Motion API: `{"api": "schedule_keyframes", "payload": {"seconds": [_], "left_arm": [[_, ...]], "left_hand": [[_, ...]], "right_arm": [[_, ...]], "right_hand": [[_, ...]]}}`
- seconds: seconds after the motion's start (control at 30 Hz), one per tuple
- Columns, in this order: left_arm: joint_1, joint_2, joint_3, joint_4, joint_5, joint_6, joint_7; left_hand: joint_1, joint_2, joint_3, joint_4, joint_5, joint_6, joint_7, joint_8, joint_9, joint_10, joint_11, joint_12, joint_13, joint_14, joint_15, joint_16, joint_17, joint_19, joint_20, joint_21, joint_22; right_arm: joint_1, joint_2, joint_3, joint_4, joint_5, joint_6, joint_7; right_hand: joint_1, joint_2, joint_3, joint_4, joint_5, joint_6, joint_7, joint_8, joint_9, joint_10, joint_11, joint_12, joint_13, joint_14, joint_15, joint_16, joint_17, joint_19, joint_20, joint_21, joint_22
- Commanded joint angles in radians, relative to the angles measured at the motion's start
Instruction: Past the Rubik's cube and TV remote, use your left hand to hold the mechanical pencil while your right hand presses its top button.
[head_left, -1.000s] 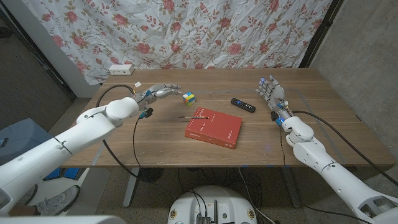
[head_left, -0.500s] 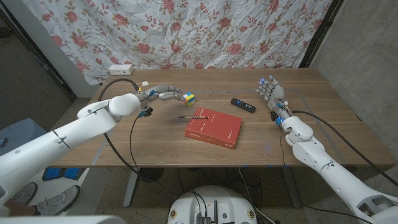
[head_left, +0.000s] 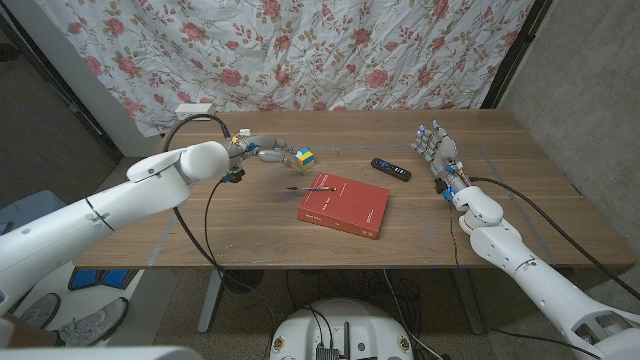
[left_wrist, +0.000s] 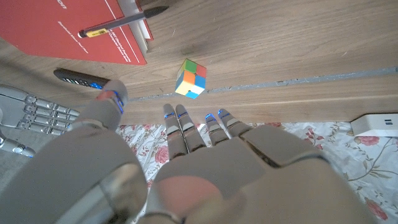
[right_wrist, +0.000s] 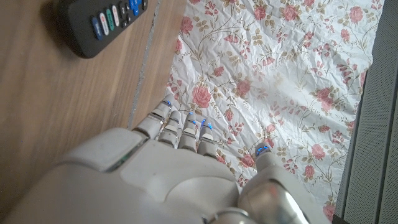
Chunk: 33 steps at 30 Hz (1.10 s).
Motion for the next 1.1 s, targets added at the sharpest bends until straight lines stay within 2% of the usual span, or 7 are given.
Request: {"api": "schedule_keyframes", "payload": {"seconds": [0.03,0.43,0.57,0.77,0.83,1.1], "left_arm": [[-0.062,0.016,0.052,-0.078,0.165,0.111,-0.136],[-0.119,0.006,0.131,-0.142,0.377,0.208,-0.3],[-0.134,-0.013,0.155,-0.15,0.444,0.231,-0.357],[-0.132,-0.038,0.169,-0.154,0.524,0.242,-0.396],[-0.124,-0.051,0.166,-0.154,0.539,0.251,-0.398],[-0.15,-0.094,0.207,-0.14,0.656,0.241,-0.502]], "left_hand": [[0.021,-0.007,-0.009,0.0,0.004,0.02,0.0,0.006,0.004,0.019,-0.003,0.0,0.003,0.015,-0.126,0.008,0.004,0.009,-0.099,0.005,0.002],[0.056,-0.042,-0.036,0.001,-0.002,0.063,-0.001,0.013,0.004,0.07,-0.008,-0.003,0.002,0.025,-0.12,0.01,0.005,0.009,-0.103,0.003,0.002],[0.067,-0.047,-0.043,0.002,-0.001,0.062,-0.007,0.009,0.004,0.077,-0.01,-0.007,0.002,0.03,-0.119,0.01,0.005,0.011,-0.091,0.004,0.002],[0.076,-0.05,-0.049,0.002,0.0,0.069,-0.008,0.009,0.004,0.085,-0.011,-0.009,0.002,0.037,-0.118,0.012,0.005,0.014,-0.087,0.005,0.002],[0.082,-0.051,-0.052,0.002,0.0,0.066,-0.017,0.006,0.004,0.086,-0.011,-0.012,0.002,0.037,-0.118,0.01,0.005,0.016,-0.083,0.005,0.002],[0.105,-0.054,-0.065,0.003,0.001,0.061,-0.02,-0.002,0.005,0.087,-0.013,-0.02,0.002,0.027,-0.112,0.005,0.005,0.001,-0.066,0.001,0.003]], "right_arm": [[-0.002,-0.011,0.006,-0.009,0.005,-0.012,0.0],[-0.013,-0.013,0.008,-0.021,0.004,-0.023,-0.018],[-0.01,-0.012,0.007,-0.02,0.003,-0.024,-0.02],[-0.002,-0.009,0.004,-0.013,0.004,-0.027,-0.014],[0.0,-0.008,0.004,-0.01,0.005,-0.027,-0.012],[-0.002,-0.007,0.005,-0.009,0.008,-0.028,-0.013]], "right_hand": [[0.002,0.004,0.002,-0.007,0.002,0.006,-0.001,0.005,0.003,0.004,-0.001,0.004,0.0,0.002,-0.002,0.007,-0.001,0.002,0.006,0.005,0.003],[0.002,0.005,0.001,-0.011,0.001,0.006,-0.002,0.005,0.003,0.004,-0.001,0.004,-0.001,0.001,-0.003,0.008,-0.006,0.002,0.006,0.005,0.003],[0.002,0.006,0.001,-0.012,0.001,0.005,-0.002,0.005,0.003,0.004,-0.001,0.004,-0.001,0.001,-0.003,0.008,-0.007,0.002,0.007,0.005,0.003],[0.002,0.007,0.001,-0.013,0.001,0.005,-0.002,0.004,0.003,0.004,-0.001,0.004,-0.001,0.001,0.001,0.009,-0.008,0.002,0.007,0.005,0.003],[0.001,0.008,0.001,-0.013,0.001,0.005,-0.003,0.004,0.003,0.004,0.001,0.004,-0.001,0.002,0.007,0.009,-0.009,0.002,0.009,0.005,0.003],[0.001,0.009,0.0,-0.014,0.0,0.005,-0.003,0.004,0.003,0.003,0.002,0.004,-0.001,0.001,0.011,0.01,-0.01,0.001,0.011,0.005,0.003]]}}
